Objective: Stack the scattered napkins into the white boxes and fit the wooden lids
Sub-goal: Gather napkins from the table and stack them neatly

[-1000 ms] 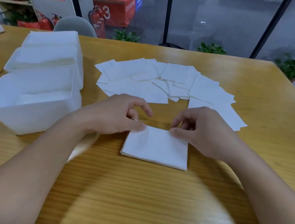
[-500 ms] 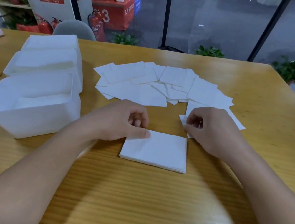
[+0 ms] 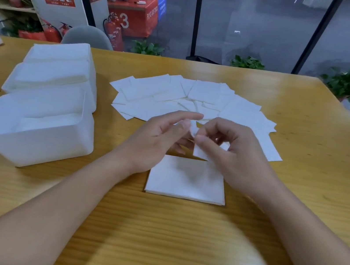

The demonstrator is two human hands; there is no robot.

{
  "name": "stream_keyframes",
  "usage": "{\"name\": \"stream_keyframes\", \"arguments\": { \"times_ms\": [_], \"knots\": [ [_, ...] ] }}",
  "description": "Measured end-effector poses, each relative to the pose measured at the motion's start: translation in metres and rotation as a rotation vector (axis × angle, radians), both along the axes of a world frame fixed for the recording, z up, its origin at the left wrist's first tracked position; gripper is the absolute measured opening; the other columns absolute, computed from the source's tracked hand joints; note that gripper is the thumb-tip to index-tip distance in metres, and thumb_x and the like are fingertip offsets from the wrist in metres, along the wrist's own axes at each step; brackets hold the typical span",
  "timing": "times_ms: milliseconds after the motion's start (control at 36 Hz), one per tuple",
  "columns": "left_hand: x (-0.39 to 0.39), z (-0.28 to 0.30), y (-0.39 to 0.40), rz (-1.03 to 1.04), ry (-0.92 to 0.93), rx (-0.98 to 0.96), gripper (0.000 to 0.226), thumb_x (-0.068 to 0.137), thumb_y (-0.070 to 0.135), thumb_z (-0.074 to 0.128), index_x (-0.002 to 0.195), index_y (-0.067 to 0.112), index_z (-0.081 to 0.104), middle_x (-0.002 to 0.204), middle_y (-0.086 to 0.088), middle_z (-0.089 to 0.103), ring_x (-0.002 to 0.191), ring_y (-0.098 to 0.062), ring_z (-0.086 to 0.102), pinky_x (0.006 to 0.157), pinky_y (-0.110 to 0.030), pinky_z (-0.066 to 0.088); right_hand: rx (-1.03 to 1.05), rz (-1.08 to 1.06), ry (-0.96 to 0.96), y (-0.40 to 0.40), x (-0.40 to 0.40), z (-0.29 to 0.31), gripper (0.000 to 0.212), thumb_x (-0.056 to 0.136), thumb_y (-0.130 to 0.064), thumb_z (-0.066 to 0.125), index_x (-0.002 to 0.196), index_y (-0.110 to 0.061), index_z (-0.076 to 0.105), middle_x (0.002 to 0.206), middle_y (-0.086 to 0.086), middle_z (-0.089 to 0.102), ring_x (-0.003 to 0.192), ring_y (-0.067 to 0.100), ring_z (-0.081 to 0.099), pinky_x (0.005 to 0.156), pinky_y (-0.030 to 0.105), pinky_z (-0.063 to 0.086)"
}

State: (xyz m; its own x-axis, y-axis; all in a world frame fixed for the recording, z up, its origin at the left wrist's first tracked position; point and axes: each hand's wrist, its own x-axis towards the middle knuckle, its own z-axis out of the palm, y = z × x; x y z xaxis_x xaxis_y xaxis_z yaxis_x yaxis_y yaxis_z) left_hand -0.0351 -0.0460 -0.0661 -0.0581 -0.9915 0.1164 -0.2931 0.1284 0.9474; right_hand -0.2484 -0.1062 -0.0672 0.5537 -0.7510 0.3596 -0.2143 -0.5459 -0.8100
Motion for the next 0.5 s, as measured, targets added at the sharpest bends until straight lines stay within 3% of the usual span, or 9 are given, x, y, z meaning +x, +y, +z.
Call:
{"name": "stream_keyframes", "arguments": {
  "times_ms": [111, 167, 222, 306, 389, 444, 500],
  "knots": [
    [0.004, 0.002, -0.001, 0.085, 0.099, 0.032, 0.026, 0.110, 0.027, 0.064, 0.134, 0.018, 0.069, 0.106, -0.013, 0.083, 0.103, -0.027, 0.081, 0.101, -0.042, 0.061, 0.044, 0.109, 0.026, 0.000, 0.001, -0.005, 0.008, 0.104, -0.015, 0.071, 0.104, -0.019, 0.079, 0.102, -0.007, 0.079, 0.101, 0.018, 0.073, 0.094, 0.031, 0.055],
    [0.009, 0.002, -0.001, 0.108, 0.100, 0.043, 0.027, 0.106, 0.019, 0.070, 0.134, 0.020, 0.068, 0.106, -0.006, 0.084, 0.105, -0.022, 0.080, 0.102, -0.036, 0.058, 0.065, 0.120, 0.003, -0.002, -0.001, -0.004, 0.013, 0.106, -0.014, 0.069, 0.112, -0.018, 0.079, 0.111, -0.007, 0.080, 0.110, 0.017, 0.074, 0.101, 0.034, 0.056],
    [0.013, 0.002, -0.001, 0.124, 0.064, 0.032, 0.028, 0.104, 0.014, 0.073, 0.131, 0.022, 0.072, 0.106, -0.003, 0.084, 0.107, -0.020, 0.079, 0.107, -0.039, 0.057, 0.053, 0.090, -0.015, -0.005, -0.003, -0.004, 0.015, 0.106, -0.011, 0.069, 0.115, -0.018, 0.079, 0.114, -0.007, 0.080, 0.113, 0.015, 0.074, 0.105, 0.035, 0.055],
    [0.016, 0.000, -0.002, 0.127, 0.040, -0.001, 0.026, 0.102, 0.010, 0.074, 0.125, 0.024, 0.077, 0.105, -0.005, 0.083, 0.106, -0.025, 0.078, 0.110, -0.047, 0.056, -0.063, -0.022, 0.058, -0.010, -0.007, -0.006, 0.024, 0.103, -0.020, 0.074, 0.126, -0.027, 0.075, 0.128, -0.015, 0.074, 0.127, 0.009, 0.065, 0.111, 0.032, 0.049],
    [0.017, 0.000, -0.003, 0.085, 0.028, -0.067, 0.023, 0.102, 0.005, 0.073, 0.119, 0.018, 0.079, 0.109, -0.006, 0.082, 0.108, -0.024, 0.076, 0.104, -0.040, 0.058, -0.171, -0.060, 0.159, -0.009, -0.010, -0.004, 0.049, 0.100, -0.030, 0.078, 0.146, -0.035, 0.061, 0.146, -0.026, 0.059, 0.145, 0.000, 0.046, 0.121, 0.027, 0.036],
    [0.018, 0.003, -0.003, 0.066, 0.036, -0.115, 0.020, 0.101, -0.001, 0.072, 0.117, 0.010, 0.079, 0.113, -0.005, 0.081, 0.108, -0.017, 0.075, 0.098, -0.031, 0.057, -0.141, -0.050, 0.177, -0.010, -0.010, -0.005, 0.057, 0.100, -0.035, 0.077, 0.153, -0.035, 0.055, 0.143, -0.027, 0.061, 0.143, -0.001, 0.047, 0.120, 0.031, 0.038],
    [0.019, 0.005, -0.003, 0.077, 0.066, -0.150, 0.020, 0.100, -0.004, 0.071, 0.117, 0.003, 0.078, 0.114, -0.008, 0.081, 0.107, -0.016, 0.074, 0.096, -0.028, 0.057, -0.098, -0.068, 0.162, -0.012, -0.010, -0.006, 0.049, 0.101, -0.035, 0.076, 0.147, -0.033, 0.060, 0.129, -0.022, 0.070, 0.129, 0.003, 0.060, 0.110, 0.035, 0.048]
  ]
}}
